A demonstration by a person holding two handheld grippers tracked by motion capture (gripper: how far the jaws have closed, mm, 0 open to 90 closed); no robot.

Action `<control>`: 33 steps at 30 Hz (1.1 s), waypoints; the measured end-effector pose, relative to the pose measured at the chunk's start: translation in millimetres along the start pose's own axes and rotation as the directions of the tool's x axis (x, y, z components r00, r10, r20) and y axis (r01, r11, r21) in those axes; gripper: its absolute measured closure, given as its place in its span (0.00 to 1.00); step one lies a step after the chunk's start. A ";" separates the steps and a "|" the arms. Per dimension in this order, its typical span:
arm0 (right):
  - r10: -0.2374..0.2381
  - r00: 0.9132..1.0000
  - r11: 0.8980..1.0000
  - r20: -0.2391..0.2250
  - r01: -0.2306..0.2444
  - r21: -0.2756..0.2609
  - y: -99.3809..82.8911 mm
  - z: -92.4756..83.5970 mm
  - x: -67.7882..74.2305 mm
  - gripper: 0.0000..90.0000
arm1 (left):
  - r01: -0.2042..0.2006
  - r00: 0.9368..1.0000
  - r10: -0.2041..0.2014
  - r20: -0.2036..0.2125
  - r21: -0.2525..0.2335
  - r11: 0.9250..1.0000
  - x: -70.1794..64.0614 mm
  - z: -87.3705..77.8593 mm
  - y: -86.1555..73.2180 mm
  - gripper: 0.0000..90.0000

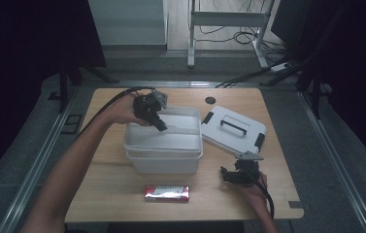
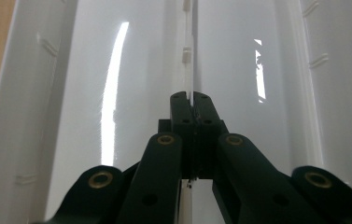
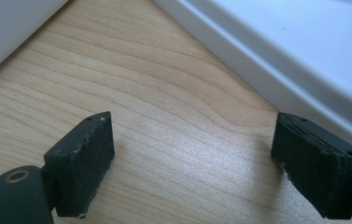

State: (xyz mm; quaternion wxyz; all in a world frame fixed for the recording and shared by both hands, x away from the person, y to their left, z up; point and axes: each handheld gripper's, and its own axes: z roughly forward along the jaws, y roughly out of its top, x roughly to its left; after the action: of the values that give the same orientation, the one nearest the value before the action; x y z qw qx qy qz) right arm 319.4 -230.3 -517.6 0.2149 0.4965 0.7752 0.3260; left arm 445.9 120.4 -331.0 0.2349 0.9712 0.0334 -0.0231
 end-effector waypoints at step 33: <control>0.010 1.000 1.000 0.007 -0.010 0.002 0.1 -0.2 -0.1 0.14 | 0.232 0.949 -0.254 -0.184 -0.135 0.963 -26.8 -109.0 -144.3 1.00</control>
State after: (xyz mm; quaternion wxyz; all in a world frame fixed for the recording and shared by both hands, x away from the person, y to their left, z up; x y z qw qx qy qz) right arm 319.4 -230.4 -517.4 0.2157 0.5017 0.7724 0.3244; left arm 411.5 296.9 -298.1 0.2797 0.9423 0.1776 0.0475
